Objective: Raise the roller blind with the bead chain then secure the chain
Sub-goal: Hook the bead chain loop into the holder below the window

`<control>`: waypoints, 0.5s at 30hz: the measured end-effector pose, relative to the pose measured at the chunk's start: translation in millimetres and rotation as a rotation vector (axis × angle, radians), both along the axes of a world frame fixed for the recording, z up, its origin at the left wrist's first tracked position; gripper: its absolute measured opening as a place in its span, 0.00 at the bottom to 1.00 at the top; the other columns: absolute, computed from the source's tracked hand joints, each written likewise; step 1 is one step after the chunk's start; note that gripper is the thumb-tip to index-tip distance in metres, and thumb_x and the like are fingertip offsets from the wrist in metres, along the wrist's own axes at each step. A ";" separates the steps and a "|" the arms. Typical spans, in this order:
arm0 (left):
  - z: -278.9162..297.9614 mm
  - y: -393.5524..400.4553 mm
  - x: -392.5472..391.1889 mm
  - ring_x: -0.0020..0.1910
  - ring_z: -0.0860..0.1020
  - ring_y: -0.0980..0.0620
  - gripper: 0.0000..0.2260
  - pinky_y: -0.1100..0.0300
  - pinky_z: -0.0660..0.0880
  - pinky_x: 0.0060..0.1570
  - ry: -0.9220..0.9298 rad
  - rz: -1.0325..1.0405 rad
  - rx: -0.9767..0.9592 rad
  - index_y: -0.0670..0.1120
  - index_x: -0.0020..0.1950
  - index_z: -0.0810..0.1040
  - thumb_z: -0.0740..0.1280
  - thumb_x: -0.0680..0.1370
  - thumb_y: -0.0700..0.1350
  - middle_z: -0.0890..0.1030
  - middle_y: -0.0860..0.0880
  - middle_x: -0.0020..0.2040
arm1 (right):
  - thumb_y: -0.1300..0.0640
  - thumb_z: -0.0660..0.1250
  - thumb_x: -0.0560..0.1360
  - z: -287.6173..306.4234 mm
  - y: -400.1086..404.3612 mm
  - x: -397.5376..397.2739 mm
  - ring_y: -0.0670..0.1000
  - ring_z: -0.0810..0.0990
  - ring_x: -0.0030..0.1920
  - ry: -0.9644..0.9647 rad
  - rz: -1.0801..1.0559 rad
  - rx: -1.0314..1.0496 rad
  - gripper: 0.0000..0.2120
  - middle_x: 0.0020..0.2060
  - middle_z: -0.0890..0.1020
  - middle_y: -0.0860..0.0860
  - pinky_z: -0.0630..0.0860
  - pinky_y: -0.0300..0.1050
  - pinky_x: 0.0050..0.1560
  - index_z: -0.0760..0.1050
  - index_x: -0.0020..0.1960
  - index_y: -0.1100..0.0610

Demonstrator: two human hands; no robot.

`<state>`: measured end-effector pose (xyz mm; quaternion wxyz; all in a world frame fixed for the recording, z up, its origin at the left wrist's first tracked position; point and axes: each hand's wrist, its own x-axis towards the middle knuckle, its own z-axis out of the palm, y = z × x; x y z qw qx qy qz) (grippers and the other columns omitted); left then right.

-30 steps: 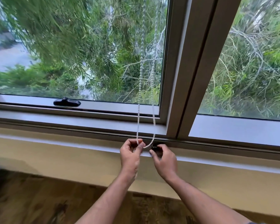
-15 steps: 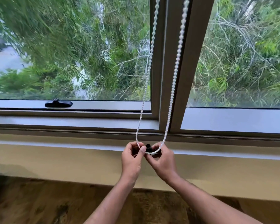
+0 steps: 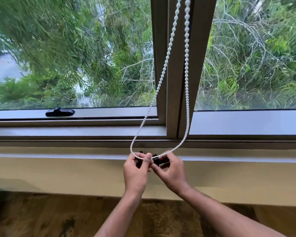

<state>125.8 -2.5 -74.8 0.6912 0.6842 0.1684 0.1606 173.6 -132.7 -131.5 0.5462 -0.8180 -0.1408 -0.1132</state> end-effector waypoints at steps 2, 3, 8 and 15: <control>2.5 -0.6 2.6 0.37 0.83 0.49 0.08 0.56 0.81 0.41 -0.020 0.001 -0.013 0.41 0.44 0.78 0.73 0.77 0.43 0.85 0.42 0.37 | 0.38 0.77 0.70 2.5 1.8 -2.4 0.42 0.86 0.41 -0.008 0.009 0.016 0.15 0.42 0.85 0.36 0.83 0.45 0.38 0.75 0.46 0.43; 2.9 -0.7 3.7 0.37 0.82 0.51 0.07 0.56 0.80 0.41 -0.023 0.003 0.003 0.41 0.43 0.79 0.74 0.77 0.43 0.85 0.43 0.37 | 0.38 0.77 0.70 3.6 2.4 -3.3 0.43 0.86 0.41 -0.010 0.013 0.020 0.15 0.42 0.85 0.37 0.83 0.45 0.39 0.76 0.46 0.44; -3.0 3.9 3.2 0.39 0.85 0.52 0.08 0.53 0.80 0.45 0.006 0.044 0.106 0.46 0.41 0.79 0.75 0.76 0.47 0.86 0.49 0.38 | 0.41 0.79 0.70 9.3 2.0 -4.1 0.44 0.86 0.41 -0.025 0.035 0.026 0.15 0.40 0.86 0.39 0.83 0.44 0.40 0.76 0.45 0.46; -5.2 5.7 3.6 0.43 0.83 0.53 0.07 0.58 0.77 0.49 0.021 -0.020 0.040 0.45 0.43 0.83 0.75 0.75 0.47 0.86 0.49 0.40 | 0.39 0.78 0.70 14.5 0.4 -7.4 0.44 0.86 0.41 -0.026 0.040 0.032 0.15 0.38 0.86 0.40 0.83 0.49 0.40 0.76 0.44 0.46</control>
